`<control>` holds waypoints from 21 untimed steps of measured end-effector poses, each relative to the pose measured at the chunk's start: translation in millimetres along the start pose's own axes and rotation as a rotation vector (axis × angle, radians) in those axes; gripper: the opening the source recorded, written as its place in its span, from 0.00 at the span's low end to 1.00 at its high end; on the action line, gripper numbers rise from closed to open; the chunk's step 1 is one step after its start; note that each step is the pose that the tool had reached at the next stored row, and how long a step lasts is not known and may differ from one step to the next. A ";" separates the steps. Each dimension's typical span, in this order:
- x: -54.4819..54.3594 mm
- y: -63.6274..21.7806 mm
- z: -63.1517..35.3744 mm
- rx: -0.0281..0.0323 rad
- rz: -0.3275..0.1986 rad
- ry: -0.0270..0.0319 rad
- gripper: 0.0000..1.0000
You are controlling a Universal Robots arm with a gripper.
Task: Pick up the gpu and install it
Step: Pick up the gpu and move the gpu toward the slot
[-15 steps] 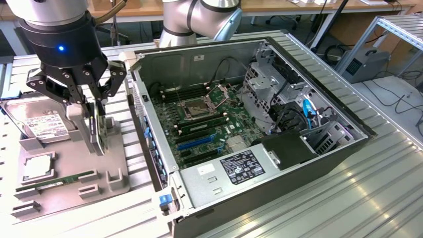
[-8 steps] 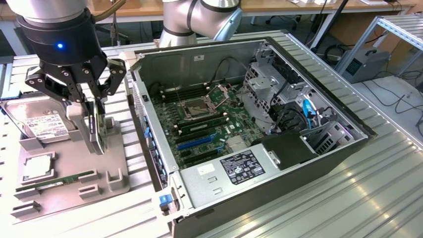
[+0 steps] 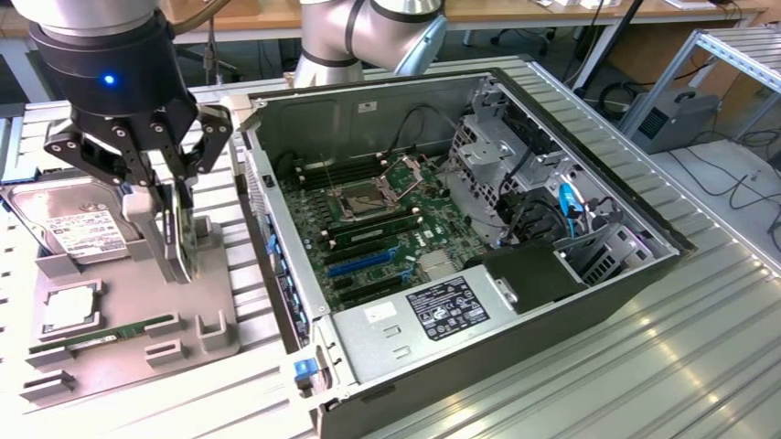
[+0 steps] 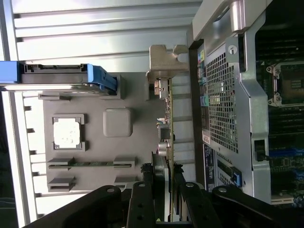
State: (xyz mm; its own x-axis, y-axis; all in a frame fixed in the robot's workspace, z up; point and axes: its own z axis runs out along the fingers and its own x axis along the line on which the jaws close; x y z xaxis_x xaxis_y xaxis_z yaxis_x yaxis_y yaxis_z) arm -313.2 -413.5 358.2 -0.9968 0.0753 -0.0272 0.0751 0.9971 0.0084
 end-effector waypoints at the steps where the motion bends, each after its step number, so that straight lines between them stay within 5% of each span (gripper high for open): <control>1: 0.0 0.0 -0.5 0.0000 0.000 0.0000 0.27; 21: -0.3 0.1 -11.3 -0.0001 0.000 0.0001 0.27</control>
State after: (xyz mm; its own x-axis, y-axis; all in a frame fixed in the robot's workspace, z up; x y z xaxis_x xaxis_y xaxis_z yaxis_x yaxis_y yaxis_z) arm -313.2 -413.5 369.5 -0.9968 0.0753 -0.0272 0.0751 0.9971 0.0085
